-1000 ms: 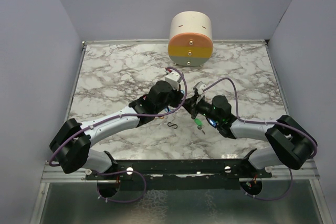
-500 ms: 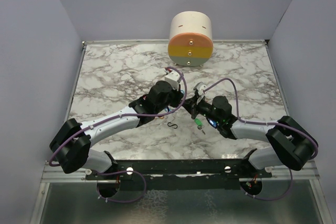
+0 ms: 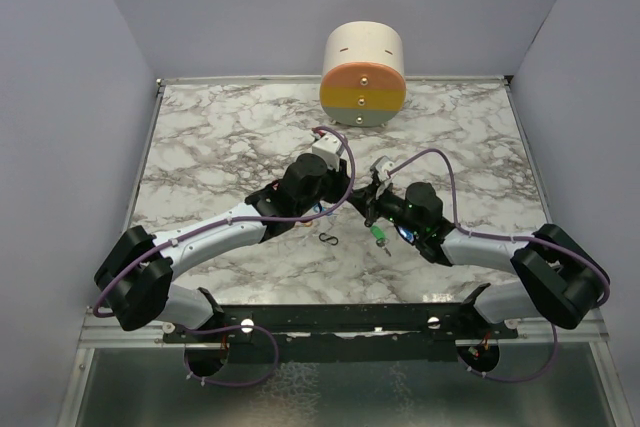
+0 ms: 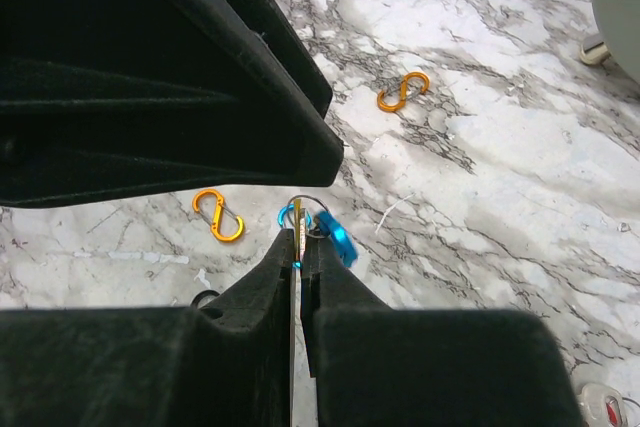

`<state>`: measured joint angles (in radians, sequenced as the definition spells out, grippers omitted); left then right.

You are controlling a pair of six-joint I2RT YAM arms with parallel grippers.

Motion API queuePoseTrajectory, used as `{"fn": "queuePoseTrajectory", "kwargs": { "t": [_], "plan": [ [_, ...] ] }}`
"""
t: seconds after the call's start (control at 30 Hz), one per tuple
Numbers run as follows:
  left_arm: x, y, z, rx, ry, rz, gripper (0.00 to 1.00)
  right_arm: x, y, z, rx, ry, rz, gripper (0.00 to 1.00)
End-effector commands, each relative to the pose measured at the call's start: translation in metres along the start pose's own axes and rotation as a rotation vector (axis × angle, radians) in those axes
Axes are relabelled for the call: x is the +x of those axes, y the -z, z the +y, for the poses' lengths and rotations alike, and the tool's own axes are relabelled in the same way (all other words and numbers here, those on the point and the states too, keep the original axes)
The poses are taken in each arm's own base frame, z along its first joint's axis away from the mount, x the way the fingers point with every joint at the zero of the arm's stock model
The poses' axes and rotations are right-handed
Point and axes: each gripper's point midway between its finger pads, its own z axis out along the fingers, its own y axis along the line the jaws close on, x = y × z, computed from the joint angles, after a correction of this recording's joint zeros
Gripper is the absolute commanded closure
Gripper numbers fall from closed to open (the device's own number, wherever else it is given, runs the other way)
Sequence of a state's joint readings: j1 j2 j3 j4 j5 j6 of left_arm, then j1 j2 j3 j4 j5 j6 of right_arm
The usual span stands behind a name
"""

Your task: Put the keys on the keyring

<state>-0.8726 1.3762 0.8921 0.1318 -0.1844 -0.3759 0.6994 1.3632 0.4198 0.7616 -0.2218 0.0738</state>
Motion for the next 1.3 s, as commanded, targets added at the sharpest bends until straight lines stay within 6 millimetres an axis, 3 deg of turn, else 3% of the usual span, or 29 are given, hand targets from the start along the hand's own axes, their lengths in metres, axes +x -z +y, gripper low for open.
{"fn": "queuePoseTrajectory", "kwargs": {
  "t": [0.0,0.33,0.53,0.77,0.93,1.27],
  "plan": [
    [-0.028,0.007,-0.005,-0.004,0.020,-0.073,0.67,-0.003,0.001,0.000,0.008,0.012,-0.006,0.99],
    [-0.037,0.027,0.022,-0.126,0.042,-0.141,0.48,-0.007,0.002,-0.016,0.098,-0.005,0.040,0.99],
    [-0.031,0.036,0.033,-0.164,0.040,-0.147,0.46,-0.009,-0.001,-0.019,0.113,-0.003,0.102,0.99],
    [-0.022,0.032,0.035,-0.170,0.033,-0.124,0.46,-0.018,-0.009,-0.025,0.124,0.028,0.233,0.99],
    [-0.023,0.035,0.037,-0.175,0.035,-0.132,0.46,0.005,-0.024,-0.042,0.178,0.016,0.445,0.99],
    [-0.021,0.043,0.046,-0.204,0.030,-0.133,0.46,0.048,-0.053,-0.069,0.249,-0.200,0.641,0.99]
  ]
}}
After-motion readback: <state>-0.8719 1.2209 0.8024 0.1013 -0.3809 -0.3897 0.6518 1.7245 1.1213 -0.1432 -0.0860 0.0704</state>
